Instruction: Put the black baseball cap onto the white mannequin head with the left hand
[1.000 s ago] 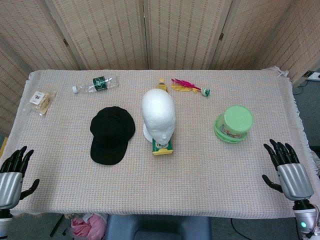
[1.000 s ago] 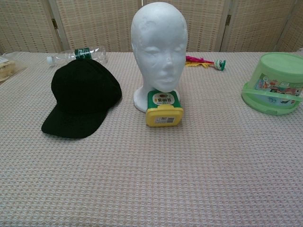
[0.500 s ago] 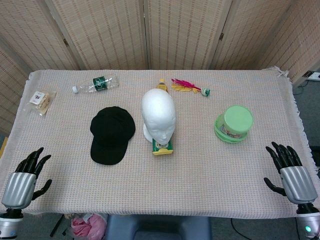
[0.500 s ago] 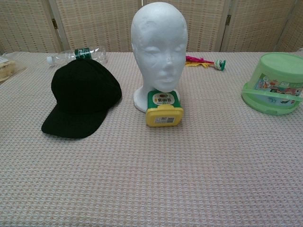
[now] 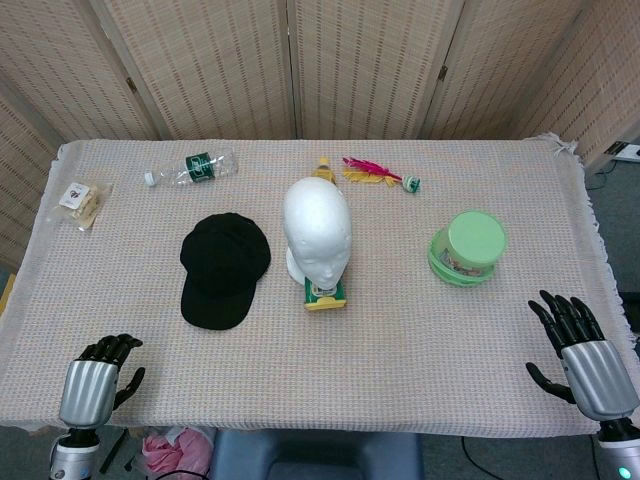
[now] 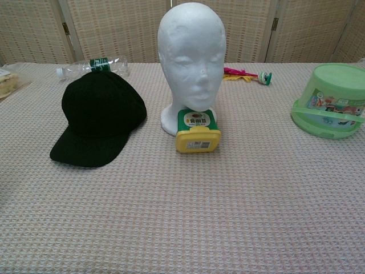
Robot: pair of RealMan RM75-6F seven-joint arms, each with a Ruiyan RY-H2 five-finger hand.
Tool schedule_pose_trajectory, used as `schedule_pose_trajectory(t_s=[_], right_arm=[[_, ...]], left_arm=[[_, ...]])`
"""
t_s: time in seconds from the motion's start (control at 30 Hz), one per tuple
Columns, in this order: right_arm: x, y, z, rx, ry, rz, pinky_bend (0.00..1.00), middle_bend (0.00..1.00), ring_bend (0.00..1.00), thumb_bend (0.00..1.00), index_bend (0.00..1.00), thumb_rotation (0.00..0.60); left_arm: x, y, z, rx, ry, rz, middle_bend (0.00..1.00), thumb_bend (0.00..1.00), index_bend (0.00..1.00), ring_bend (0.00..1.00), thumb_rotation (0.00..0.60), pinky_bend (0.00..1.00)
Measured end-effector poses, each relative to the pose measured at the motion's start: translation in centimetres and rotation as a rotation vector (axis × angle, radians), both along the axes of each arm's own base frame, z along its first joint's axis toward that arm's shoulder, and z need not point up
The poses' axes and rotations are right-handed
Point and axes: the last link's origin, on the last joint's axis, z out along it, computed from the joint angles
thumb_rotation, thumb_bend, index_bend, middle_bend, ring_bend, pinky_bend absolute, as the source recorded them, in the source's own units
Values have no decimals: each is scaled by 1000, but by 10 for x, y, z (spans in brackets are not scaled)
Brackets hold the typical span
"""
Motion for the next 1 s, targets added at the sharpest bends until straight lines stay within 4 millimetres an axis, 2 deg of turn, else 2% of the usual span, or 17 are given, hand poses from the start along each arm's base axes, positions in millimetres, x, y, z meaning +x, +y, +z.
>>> schedule_pose_trajectory(t_s=[0.53, 0.77, 1.0], right_arm=[[-1, -2, -2, 7, 2, -12, 0, 0, 0, 202, 0, 600], [-1, -5, -6, 17, 17, -23, 0, 0, 0, 205, 0, 600], [-1, -5, -2, -9, 11, -29, 0, 0, 0, 204, 0, 600]], left_arm=[[10, 28, -32, -115, 33, -4, 408, 281, 349, 359, 600, 550], [21, 35, -47, -134, 65, -54, 397, 281, 343, 355, 600, 549], [19, 48, -62, -161, 81, -41, 333, 281, 311, 303, 600, 512]])
